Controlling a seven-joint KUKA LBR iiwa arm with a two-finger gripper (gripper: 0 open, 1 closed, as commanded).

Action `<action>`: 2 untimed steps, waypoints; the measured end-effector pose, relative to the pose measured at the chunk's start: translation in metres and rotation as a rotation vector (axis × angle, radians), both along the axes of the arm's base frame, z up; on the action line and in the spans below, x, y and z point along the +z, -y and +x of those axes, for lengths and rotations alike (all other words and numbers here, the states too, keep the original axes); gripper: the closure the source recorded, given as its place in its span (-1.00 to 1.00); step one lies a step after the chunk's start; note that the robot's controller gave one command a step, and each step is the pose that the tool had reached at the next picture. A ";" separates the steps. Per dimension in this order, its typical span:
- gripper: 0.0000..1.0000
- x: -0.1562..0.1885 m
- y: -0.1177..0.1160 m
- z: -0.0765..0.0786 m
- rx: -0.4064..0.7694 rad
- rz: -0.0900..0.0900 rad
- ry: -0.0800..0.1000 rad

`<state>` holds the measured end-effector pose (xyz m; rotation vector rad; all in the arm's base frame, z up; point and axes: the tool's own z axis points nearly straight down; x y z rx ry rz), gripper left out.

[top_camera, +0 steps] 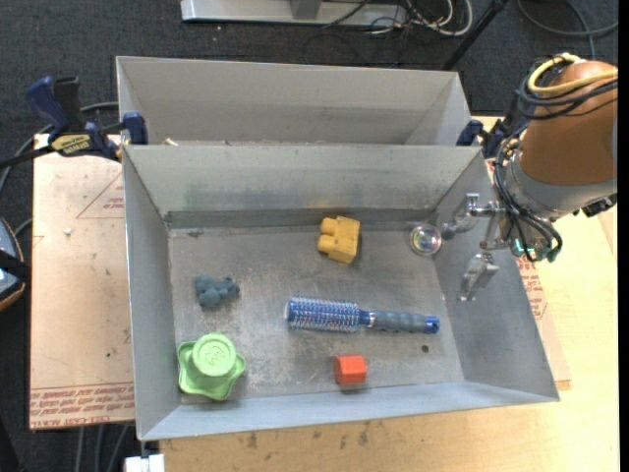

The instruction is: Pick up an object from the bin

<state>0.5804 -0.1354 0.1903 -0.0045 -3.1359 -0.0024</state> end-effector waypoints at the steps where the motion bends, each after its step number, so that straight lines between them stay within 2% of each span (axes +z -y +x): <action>1: -1.00 -0.109 -0.039 -0.054 0.297 0.004 0.000; 2: 1.00 -0.106 -0.038 -0.052 0.298 0.000 0.007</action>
Offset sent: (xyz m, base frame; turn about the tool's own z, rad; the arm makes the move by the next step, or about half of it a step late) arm -0.0521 0.0373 -0.1056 -0.2981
